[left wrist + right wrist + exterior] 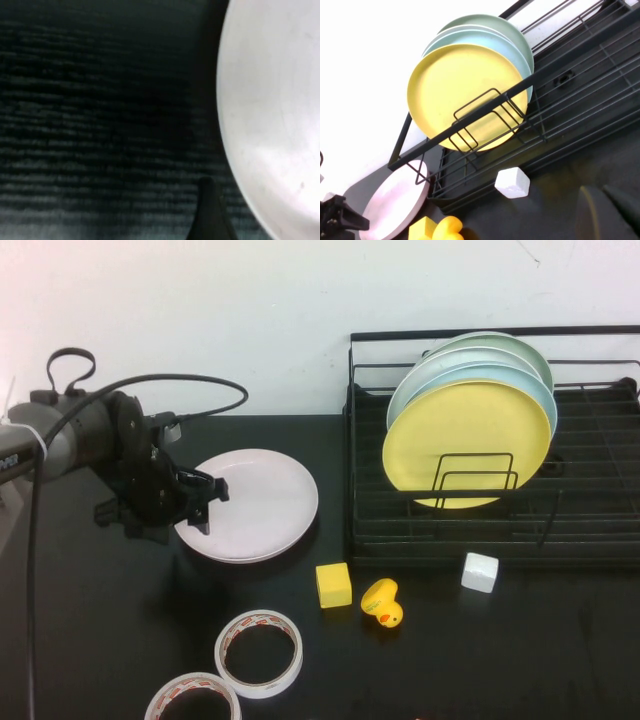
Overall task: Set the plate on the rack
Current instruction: Pick up the plate from the table
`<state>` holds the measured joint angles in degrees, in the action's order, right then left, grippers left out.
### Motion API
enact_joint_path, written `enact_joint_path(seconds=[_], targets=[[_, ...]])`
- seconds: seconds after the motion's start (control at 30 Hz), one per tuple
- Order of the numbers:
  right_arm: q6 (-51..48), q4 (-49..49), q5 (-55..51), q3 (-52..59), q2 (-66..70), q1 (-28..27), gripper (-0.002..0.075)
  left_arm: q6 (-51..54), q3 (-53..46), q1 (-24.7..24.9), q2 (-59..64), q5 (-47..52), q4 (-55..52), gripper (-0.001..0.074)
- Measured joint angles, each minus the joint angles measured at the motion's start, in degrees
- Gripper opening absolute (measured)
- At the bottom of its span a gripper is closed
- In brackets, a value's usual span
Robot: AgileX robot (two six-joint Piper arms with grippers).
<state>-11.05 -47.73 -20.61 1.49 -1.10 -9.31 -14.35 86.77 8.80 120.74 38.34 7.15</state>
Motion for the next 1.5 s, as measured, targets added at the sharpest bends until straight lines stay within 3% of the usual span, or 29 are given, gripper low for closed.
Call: enact_joint_path(seconds=[0.2, 0.33, 0.5, 0.7, 0.97, 1.1, 1.37, 1.5], targets=[[-0.1, 0.0, 0.0, 0.0, 0.0, 0.0, -0.0002, -2.0, 0.1, 0.0, 1.3, -3.5, 0.0, 0.0415], [-0.3, 0.0, 0.0, 0.0, 0.0, 0.0, -0.0002, -2.1, 0.1, 0.0, 2.4, -4.2, 0.0, 0.0376], [-0.5, 0.0, 0.0, 0.0, 0.0, 0.0, -0.0002, -3.3, 0.1, 0.0, 3.4, -4.6, 0.0, 0.0276], [-0.5, 0.0, 0.0, 0.0, 0.0, 0.0, -0.0002, -4.0, 0.1, 0.0, 3.5, -6.3, 0.5, 0.006], [-0.6, -0.2, 0.0, 0.0, 0.0, 0.0, -0.0002, -3.2, 0.1, -2.3, 4.0, -8.5, 7.8, 0.0006], [-0.6, -0.2, 0.0, 0.0, 0.0, 0.0, -0.0002, 5.6, 0.1, -6.1, 4.2, -7.8, 19.4, 0.0004], [-0.6, -0.2, 0.0, 0.0, 0.0, 0.0, -0.0002, 41.6, 0.1, -11.5, 4.6, -2.6, 49.9, 0.0002], [-0.6, -0.2, 0.0, 0.0, 0.0, 0.0, -0.0002, 52.8, 0.1, -12.6, 3.5, -0.3, 58.7, 0.0002]])
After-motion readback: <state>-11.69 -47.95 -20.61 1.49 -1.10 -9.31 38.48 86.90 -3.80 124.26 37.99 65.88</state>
